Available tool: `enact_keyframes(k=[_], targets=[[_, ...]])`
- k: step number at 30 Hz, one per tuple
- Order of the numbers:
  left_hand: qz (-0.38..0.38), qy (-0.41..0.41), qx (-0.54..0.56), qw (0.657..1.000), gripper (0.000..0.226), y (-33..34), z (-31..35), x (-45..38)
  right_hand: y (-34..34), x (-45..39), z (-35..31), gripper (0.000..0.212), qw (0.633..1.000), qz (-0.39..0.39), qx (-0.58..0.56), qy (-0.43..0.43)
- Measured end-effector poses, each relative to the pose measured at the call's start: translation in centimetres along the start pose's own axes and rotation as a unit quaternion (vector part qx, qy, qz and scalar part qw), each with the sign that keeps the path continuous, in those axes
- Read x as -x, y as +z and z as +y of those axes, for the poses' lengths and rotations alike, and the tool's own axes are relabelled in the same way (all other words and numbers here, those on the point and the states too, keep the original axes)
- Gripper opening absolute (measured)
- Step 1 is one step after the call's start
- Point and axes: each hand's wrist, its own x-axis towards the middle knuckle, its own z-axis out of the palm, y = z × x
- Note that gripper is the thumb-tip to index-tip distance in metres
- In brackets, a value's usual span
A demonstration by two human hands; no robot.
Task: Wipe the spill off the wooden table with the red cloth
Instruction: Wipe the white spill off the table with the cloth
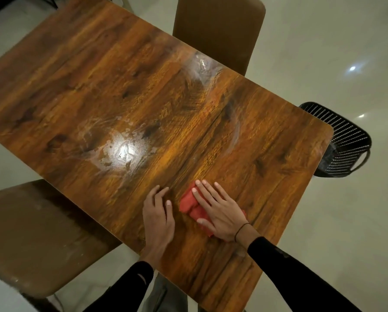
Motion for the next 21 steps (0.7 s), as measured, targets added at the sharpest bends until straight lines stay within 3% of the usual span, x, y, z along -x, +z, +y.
enact_keyframes(k=[2, 5, 10, 15, 21], targets=[[0.026, 0.000, 0.005, 1.000, 0.042, 0.2, -0.1, -1.3, 0.1, -1.6, -0.1, 0.095, 0.999, 0.005, 0.008, -0.042], [0.064, -0.011, 0.031, 0.997, 0.044, 0.3, -0.2, -3.2, 0.1, -4.2, -0.4, 0.083, 0.997, 0.016, 0.008, -0.074], [0.069, -0.006, 0.023, 0.997, 0.050, 0.0, -0.9, -4.2, -1.9, -9.7, 0.8, 0.073, 0.998, 0.024, -0.012, -0.056], [-0.009, 0.029, -0.136, 0.990, 0.061, 0.6, -1.8, -3.8, -4.4, -15.1, 5.6, 0.070, 0.998, 0.049, -0.002, 0.039], [0.000, 0.038, -0.166, 0.985, 0.063, 1.2, -2.4, -3.9, -7.7, -19.6, 14.5, 0.070, 0.976, 0.071, -0.027, 0.202]])
